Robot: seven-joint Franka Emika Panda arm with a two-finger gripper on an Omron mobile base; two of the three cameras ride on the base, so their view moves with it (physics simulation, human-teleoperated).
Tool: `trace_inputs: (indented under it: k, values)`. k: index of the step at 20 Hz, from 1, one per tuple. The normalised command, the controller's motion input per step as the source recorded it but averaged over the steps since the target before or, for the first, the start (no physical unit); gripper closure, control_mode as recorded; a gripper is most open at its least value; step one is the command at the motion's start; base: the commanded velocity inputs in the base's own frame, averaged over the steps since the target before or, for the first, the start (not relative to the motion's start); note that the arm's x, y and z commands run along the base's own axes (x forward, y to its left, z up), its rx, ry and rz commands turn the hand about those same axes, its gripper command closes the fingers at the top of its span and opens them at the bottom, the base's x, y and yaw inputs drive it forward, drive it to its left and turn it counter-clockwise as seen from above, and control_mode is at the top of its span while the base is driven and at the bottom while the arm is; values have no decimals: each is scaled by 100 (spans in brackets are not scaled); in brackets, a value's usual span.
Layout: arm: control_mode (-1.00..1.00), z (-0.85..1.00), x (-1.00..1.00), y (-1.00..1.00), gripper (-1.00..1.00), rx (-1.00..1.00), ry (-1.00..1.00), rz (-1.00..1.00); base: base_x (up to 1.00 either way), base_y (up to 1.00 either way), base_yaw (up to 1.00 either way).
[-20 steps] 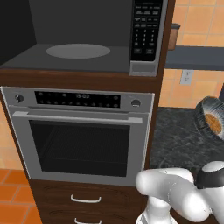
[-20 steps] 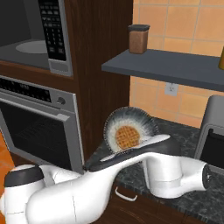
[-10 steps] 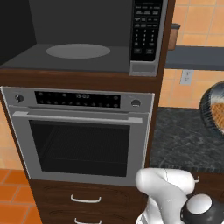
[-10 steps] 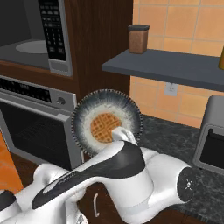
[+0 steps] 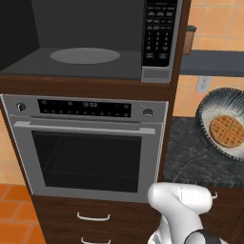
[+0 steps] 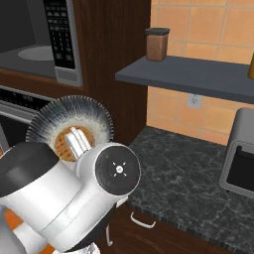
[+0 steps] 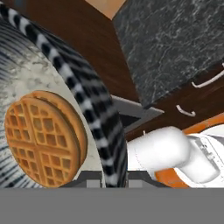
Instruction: Open the microwave, place the bowl with waffle inside the microwave, then close the microwave door and turn it on.
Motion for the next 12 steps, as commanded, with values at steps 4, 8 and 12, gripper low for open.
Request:
trace_inputs:
  k: [4, 8, 12]
  values:
    - [-100, 4, -43, 56, 100, 0, 1, 9, 0, 0, 0]
    - [-100, 48, 0, 100, 100, 0, 0, 0, 0, 0, 0]
    - [-100, 43, 0, 100, 100, -2, 7, 0, 0, 0, 0]
